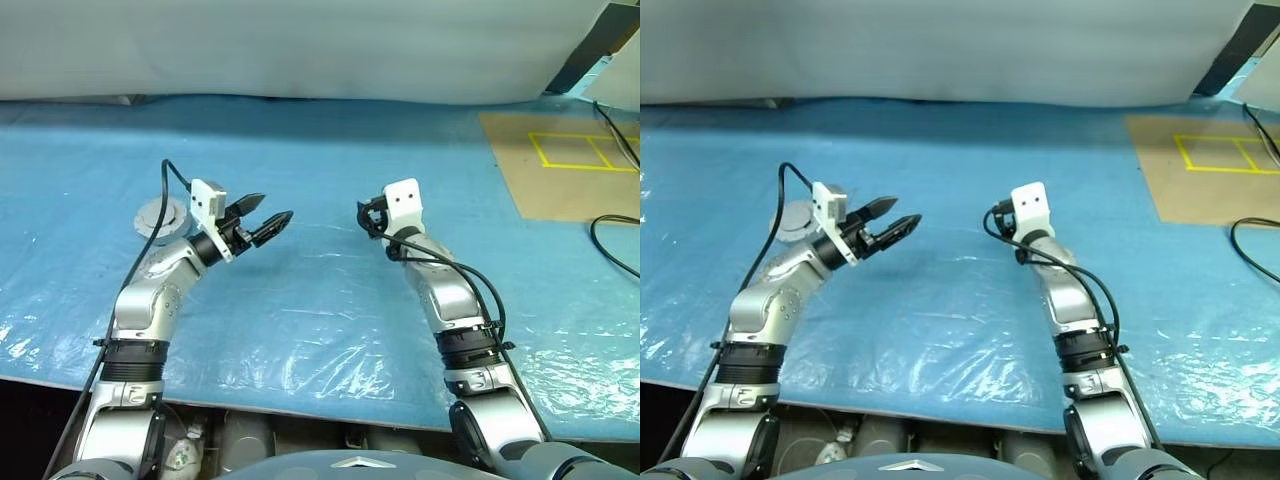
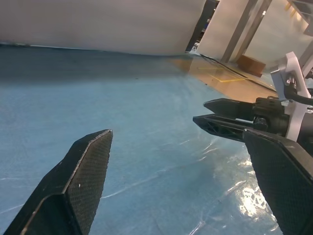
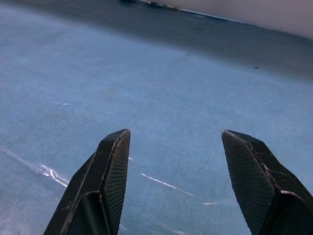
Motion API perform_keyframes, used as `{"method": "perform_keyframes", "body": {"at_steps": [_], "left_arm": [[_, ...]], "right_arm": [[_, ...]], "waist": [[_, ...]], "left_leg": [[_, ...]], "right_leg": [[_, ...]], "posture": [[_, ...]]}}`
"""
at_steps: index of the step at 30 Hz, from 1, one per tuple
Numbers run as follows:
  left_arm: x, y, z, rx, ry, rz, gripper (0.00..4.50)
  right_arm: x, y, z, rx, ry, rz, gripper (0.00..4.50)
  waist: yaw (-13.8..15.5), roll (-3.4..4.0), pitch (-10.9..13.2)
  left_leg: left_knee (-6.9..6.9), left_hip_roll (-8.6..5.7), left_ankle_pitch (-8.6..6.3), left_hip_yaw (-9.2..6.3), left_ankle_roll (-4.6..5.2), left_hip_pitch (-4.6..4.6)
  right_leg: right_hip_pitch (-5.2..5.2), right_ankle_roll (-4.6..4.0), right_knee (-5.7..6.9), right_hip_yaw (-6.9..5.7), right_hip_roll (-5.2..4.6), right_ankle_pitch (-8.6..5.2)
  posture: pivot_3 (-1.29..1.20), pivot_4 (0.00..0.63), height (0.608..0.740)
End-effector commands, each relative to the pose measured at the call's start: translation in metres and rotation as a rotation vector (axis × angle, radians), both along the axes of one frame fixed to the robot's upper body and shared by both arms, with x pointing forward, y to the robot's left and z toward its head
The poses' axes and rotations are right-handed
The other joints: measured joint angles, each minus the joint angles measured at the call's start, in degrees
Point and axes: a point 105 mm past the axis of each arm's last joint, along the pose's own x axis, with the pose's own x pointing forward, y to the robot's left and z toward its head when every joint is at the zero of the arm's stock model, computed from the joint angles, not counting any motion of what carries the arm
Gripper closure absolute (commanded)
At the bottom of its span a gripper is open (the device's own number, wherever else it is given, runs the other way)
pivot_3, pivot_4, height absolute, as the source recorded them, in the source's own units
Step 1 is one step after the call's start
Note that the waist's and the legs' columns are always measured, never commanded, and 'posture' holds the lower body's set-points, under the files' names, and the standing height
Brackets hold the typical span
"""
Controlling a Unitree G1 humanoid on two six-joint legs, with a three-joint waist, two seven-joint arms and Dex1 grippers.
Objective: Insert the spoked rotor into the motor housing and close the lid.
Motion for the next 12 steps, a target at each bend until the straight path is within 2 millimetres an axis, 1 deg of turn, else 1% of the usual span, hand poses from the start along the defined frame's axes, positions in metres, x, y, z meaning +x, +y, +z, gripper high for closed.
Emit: {"method": "perform_keyframes", "body": {"at_steps": [1,8,12], "left_arm": [[-0.003,0.007,0.014,-0.004,-0.059,0.022,0.01],[-0.006,0.015,0.016,0.016,-0.059,0.045,0.01],[-0.008,0.017,0.016,0.024,-0.057,0.051,0.01]], "right_arm": [[0.002,0.006,0.013,0.027,-0.046,0.020,1.37],[0.003,0.015,0.013,0.017,-0.055,0.033,1.37],[0.005,0.017,0.010,0.015,-0.051,0.029,1.37]], "waist": [[0.00,0.00,0.00],[-0.01,0.00,0.00],[-0.01,0.00,0.00]], "left_leg": [[0.00,0.00,0.00,0.00,0.00,0.00],[-0.01,0.01,0.00,0.00,0.00,0.00],[0.01,0.01,0.00,0.00,0.00,0.01]], "right_leg": [[0.00,0.00,0.00,0.00,0.00,0.00],[0.00,0.00,0.00,0.00,0.00,0.00],[0.00,0.00,0.02,0.00,0.00,0.00]], "posture": [[0.00,0.150,0.740],[0.00,0.150,0.740],[0.00,0.150,0.740]]}}
